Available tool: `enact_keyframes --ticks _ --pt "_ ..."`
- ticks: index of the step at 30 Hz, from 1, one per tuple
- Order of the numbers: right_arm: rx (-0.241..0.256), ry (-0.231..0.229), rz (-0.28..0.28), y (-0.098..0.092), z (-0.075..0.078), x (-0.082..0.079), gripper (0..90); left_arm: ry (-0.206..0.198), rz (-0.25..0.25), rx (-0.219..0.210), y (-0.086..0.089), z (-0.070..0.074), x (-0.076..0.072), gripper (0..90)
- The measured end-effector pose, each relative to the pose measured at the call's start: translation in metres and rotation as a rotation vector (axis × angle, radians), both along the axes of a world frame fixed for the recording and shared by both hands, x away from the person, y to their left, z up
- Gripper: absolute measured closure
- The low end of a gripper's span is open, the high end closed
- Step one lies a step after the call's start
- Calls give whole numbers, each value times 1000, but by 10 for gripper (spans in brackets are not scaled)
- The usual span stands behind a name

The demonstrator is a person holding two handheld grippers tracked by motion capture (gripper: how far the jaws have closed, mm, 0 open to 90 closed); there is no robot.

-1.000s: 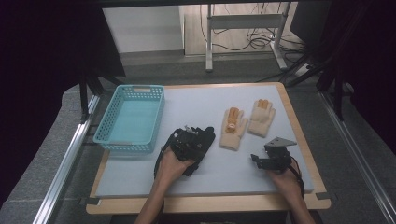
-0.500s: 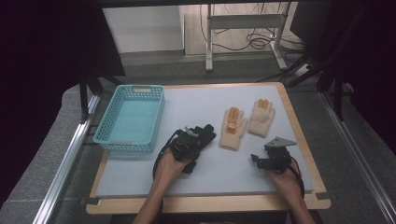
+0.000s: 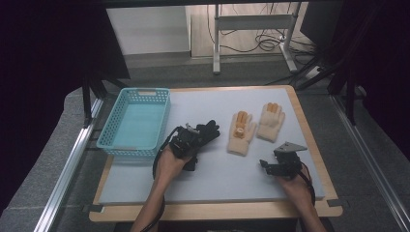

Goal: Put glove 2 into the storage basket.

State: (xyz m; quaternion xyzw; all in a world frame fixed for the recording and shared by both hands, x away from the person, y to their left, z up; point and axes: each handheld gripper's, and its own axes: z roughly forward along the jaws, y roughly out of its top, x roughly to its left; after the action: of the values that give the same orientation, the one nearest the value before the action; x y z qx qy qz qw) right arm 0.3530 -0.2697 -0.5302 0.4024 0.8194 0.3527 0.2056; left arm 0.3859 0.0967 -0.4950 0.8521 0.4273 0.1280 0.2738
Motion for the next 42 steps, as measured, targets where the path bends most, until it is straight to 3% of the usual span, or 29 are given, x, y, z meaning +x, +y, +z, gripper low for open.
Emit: enact_keyframes --ticks 4,6,17,24,27,33,34,39,42 --pt "0 0 0 0 0 0 273 -3 9 -10 5 9 4 642" --pt "0 0 0 0 0 0 273 14 28 -35 12 19 11 645" --pt "0 0 0 0 0 0 273 -25 95 -35 39 55 30 640" --pt "0 0 1 0 0 0 272 -43 172 -27 72 78 40 635" --pt "0 0 0 0 0 0 272 -53 222 -11 96 87 43 632" --pt "1 0 0 0 0 0 272 -58 273 4 127 90 47 623" --pt "1 0 0 0 0 0 272 -55 291 4 139 89 49 620" --pt "1 0 0 0 0 0 272 -41 326 10 162 83 53 613" --pt "1 0 0 0 0 0 272 -21 361 27 185 73 57 610"
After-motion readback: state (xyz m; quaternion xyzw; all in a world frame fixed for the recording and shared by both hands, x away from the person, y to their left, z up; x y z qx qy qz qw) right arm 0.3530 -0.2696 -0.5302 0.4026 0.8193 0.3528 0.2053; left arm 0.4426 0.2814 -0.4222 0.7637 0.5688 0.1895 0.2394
